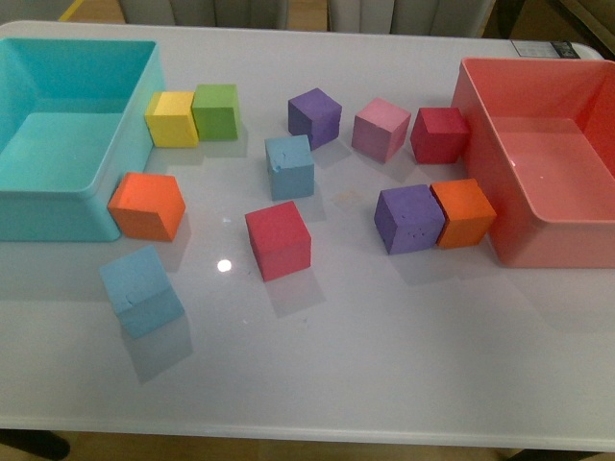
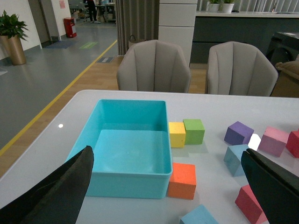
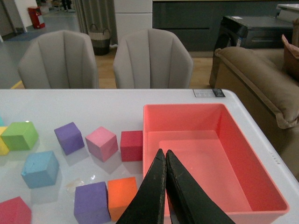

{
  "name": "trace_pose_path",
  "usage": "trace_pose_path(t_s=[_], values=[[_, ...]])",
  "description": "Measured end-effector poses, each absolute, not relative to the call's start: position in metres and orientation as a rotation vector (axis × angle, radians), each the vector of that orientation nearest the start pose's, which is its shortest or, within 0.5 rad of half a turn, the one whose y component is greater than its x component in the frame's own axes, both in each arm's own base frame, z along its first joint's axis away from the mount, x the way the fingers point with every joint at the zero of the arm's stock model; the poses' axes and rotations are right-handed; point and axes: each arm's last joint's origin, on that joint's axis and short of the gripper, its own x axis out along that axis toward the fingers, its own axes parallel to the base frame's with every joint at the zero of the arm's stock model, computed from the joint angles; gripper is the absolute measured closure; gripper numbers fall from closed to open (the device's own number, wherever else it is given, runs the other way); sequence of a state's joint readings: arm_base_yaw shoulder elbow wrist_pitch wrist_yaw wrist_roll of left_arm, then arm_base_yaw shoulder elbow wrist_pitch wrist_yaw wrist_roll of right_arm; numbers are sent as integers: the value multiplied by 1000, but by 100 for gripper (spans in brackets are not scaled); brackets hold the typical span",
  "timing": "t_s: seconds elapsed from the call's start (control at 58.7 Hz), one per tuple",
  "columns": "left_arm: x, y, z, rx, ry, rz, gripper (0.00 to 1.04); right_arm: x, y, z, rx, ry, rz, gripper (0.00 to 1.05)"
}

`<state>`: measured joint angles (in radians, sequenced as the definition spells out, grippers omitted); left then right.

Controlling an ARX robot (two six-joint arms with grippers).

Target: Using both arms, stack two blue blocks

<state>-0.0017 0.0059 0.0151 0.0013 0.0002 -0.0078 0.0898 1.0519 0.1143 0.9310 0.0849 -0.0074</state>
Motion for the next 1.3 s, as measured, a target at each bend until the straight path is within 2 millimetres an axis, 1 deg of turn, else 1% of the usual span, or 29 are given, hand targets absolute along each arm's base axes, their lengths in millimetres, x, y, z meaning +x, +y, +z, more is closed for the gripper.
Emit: trace_pose_path(t_s=[0.051,0.119,0.188,0.443,0.784,1.295], values=[[97,0,168,-8,-10,-2,9,173,12,165,-8,2,4,103],[97,0,168,-8,-10,-2,9,165,4,160,-8,23,18,103],[97,0,168,-8,-10,-2,9,160,1,161,-7,21,-2,103],[97,0,168,-8,-10,-2,9,144,0,164,-7,11,2,103],[97,0,168,-8,-10,-2,9,129,0,170,-7,-10,2,103],[97,0,168,-8,-10,-2,9,114,0,172,-7,-16,2,103]])
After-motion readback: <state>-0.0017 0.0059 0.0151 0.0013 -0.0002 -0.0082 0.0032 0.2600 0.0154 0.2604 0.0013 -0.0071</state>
